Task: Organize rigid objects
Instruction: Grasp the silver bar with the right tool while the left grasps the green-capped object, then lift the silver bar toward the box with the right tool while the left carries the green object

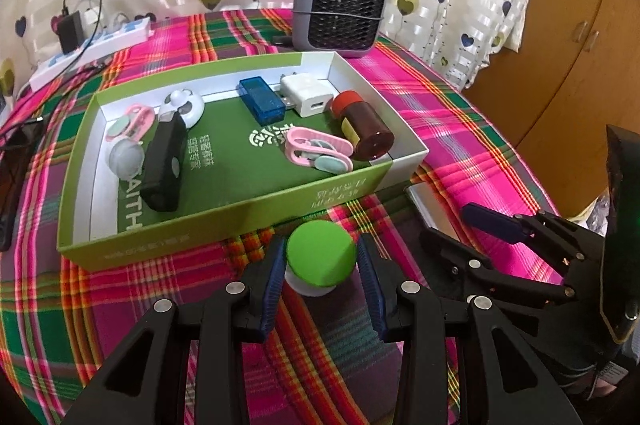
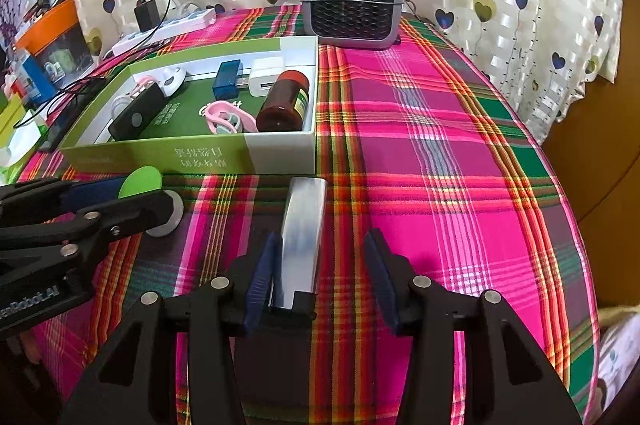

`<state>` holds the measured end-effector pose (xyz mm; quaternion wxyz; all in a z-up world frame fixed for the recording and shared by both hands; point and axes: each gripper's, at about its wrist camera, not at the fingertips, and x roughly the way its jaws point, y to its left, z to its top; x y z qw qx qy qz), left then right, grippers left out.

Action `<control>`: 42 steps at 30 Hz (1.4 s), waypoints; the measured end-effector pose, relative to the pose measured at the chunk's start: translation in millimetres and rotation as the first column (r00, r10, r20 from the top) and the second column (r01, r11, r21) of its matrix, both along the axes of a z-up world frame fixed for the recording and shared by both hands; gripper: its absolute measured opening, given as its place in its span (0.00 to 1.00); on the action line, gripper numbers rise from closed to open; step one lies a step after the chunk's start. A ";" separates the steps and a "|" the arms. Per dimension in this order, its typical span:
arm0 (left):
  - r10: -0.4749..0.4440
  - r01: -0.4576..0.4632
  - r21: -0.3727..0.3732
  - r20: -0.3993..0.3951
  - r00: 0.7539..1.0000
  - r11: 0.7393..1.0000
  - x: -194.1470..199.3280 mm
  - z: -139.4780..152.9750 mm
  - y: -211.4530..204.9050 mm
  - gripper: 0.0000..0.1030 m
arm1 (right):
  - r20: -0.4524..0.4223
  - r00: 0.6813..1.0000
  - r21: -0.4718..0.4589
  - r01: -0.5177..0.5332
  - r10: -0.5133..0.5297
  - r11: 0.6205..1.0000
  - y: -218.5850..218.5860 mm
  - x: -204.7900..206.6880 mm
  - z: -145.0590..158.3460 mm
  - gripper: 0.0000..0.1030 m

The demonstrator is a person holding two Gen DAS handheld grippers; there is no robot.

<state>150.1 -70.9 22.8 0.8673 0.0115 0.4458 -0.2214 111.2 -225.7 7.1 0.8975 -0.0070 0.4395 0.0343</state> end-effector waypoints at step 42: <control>0.012 -0.012 0.021 0.010 1.000 1.000 2.8 -6.5 -4.6 0.31 | 0.004 1.000 0.009 0.010 -0.010 1.000 -4.2 2.1 1.3 0.36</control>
